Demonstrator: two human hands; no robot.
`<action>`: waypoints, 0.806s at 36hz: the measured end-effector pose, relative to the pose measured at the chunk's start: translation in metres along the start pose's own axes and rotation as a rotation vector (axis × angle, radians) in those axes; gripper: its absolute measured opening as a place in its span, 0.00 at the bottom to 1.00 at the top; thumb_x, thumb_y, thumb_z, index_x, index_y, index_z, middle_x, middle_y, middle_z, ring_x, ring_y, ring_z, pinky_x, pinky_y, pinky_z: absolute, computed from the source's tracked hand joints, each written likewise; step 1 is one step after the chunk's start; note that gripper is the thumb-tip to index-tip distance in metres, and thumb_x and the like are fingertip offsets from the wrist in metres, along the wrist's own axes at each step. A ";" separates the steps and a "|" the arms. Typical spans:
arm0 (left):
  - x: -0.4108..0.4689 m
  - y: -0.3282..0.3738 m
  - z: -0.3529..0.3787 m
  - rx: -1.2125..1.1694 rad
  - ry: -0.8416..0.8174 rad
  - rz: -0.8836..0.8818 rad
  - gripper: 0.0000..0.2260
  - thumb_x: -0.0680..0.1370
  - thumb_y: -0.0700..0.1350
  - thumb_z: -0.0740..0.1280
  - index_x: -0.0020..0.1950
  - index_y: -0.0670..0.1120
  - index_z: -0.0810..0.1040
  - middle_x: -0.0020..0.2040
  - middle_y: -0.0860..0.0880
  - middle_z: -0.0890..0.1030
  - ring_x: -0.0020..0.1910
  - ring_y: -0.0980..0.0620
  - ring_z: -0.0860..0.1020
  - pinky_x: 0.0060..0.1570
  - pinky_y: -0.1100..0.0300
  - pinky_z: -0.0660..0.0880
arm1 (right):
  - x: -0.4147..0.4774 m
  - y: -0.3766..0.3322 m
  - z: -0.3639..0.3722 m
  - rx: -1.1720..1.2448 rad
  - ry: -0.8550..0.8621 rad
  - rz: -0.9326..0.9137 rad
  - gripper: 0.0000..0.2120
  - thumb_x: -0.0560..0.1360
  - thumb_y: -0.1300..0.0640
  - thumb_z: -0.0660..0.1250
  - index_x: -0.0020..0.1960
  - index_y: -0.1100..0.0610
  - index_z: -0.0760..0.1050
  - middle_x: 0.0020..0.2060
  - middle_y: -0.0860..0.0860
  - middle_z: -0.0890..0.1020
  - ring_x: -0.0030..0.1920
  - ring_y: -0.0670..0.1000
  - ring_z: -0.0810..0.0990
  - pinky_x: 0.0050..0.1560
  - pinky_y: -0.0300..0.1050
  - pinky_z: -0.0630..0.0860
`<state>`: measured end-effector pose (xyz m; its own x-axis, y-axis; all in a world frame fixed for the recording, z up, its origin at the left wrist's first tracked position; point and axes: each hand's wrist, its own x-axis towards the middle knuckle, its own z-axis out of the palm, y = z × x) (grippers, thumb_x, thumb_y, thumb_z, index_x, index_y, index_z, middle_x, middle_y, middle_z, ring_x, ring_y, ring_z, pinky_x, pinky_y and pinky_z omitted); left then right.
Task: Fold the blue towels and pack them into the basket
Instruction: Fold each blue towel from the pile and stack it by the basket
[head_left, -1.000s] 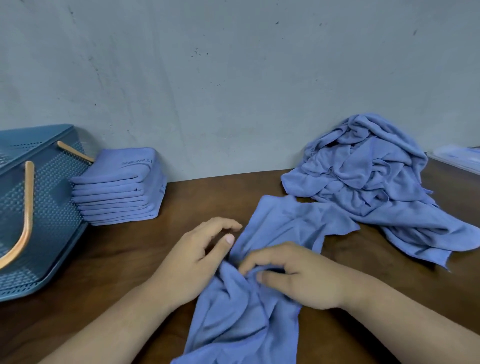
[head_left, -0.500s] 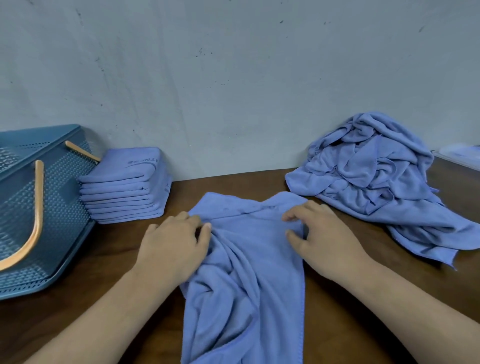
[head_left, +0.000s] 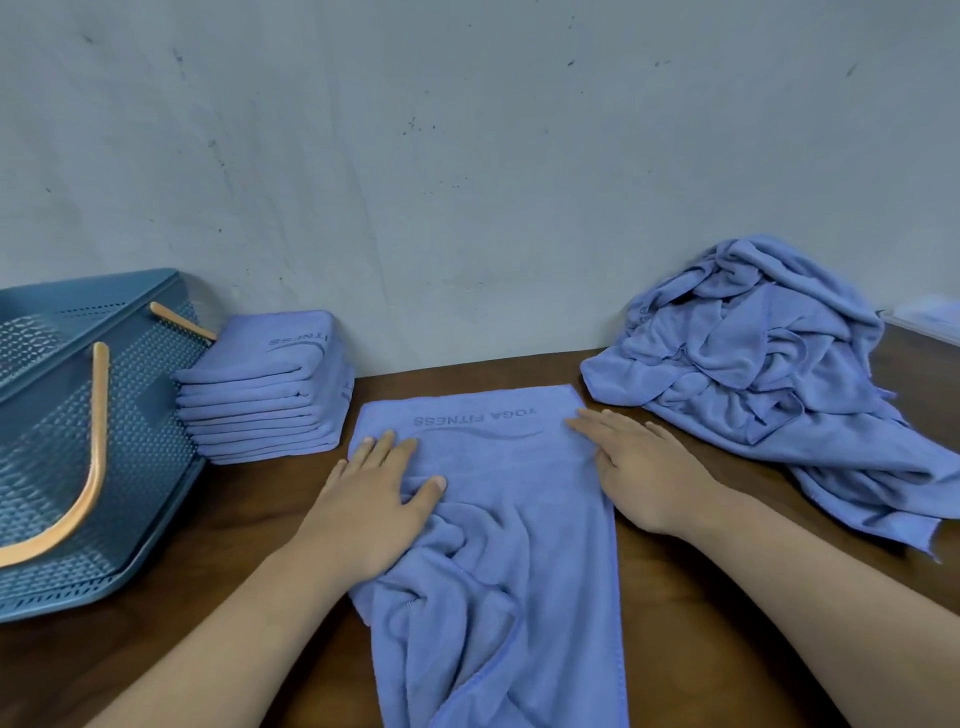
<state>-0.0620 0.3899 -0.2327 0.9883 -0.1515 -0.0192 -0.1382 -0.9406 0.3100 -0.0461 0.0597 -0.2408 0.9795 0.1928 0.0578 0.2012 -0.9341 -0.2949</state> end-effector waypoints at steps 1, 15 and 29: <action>0.003 0.002 0.000 0.013 -0.011 -0.010 0.34 0.84 0.68 0.52 0.87 0.56 0.51 0.87 0.53 0.46 0.86 0.52 0.42 0.84 0.49 0.44 | 0.009 0.006 0.001 0.001 0.011 -0.007 0.28 0.86 0.55 0.52 0.84 0.41 0.58 0.84 0.39 0.55 0.84 0.44 0.53 0.82 0.56 0.53; 0.084 0.014 -0.003 0.094 -0.084 -0.025 0.40 0.82 0.73 0.49 0.87 0.53 0.43 0.87 0.48 0.39 0.85 0.49 0.38 0.83 0.49 0.39 | 0.071 0.036 -0.012 0.035 0.122 0.078 0.25 0.85 0.55 0.55 0.80 0.41 0.67 0.82 0.43 0.64 0.82 0.50 0.61 0.80 0.53 0.59; 0.043 0.003 0.001 -0.319 0.316 0.318 0.07 0.86 0.51 0.64 0.57 0.57 0.82 0.54 0.62 0.82 0.57 0.61 0.77 0.62 0.54 0.74 | 0.045 0.032 -0.007 0.186 0.330 -0.096 0.10 0.83 0.54 0.66 0.62 0.47 0.82 0.58 0.43 0.82 0.59 0.47 0.79 0.57 0.51 0.79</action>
<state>-0.0199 0.3797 -0.2339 0.8793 -0.2683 0.3935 -0.4551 -0.7172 0.5278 0.0041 0.0361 -0.2413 0.9109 0.1411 0.3878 0.3174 -0.8402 -0.4397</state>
